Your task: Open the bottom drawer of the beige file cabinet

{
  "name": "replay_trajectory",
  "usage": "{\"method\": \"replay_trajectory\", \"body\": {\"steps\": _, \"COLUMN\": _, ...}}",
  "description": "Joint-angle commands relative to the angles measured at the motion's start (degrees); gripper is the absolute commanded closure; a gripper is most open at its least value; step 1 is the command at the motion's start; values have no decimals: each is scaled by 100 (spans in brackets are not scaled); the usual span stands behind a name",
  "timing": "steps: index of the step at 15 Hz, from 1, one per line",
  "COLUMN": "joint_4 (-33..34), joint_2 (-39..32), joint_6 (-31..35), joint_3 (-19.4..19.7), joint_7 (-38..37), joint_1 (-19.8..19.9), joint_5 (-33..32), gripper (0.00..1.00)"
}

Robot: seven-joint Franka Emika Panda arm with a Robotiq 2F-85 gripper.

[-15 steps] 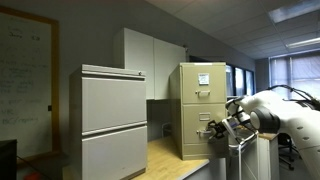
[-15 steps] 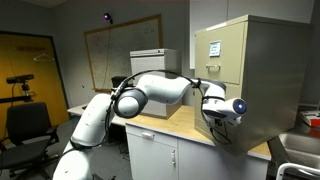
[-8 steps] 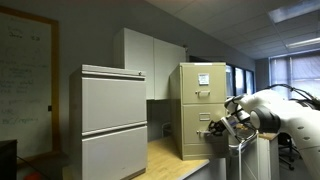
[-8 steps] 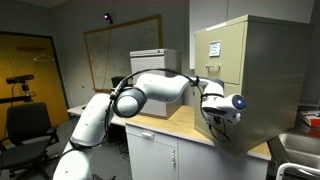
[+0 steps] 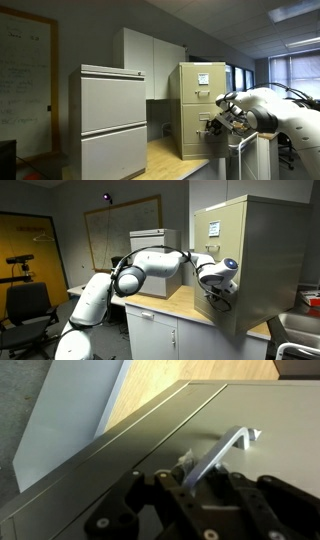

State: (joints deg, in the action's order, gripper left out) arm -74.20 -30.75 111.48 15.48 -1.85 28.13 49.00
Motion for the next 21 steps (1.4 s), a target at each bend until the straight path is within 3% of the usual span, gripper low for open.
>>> {"method": "replay_trajectory", "body": {"steps": 1, "joint_4": -422, "joint_2": 807, "joint_6": -559, "joint_3": 152, "joint_7": -78, "joint_1": -396, "joint_5": -881, "gripper": 95}}
{"method": "replay_trajectory", "body": {"steps": 11, "joint_4": -2108, "joint_2": 1469, "joint_6": 602, "joint_3": 56, "joint_7": 818, "joint_1": -618, "joint_5": -825, "gripper": 95}}
{"method": "replay_trajectory", "body": {"steps": 13, "joint_4": -2384, "joint_2": 1649, "joint_6": 714, "joint_3": -90, "joint_7": 982, "joint_1": -533, "joint_5": -934, "gripper": 95}}
{"method": "replay_trajectory", "body": {"steps": 21, "joint_4": -3832, "joint_2": 2689, "joint_6": 1002, "joint_3": -72, "joint_7": 1478, "joint_1": -678, "joint_5": -1264, "gripper": 95}}
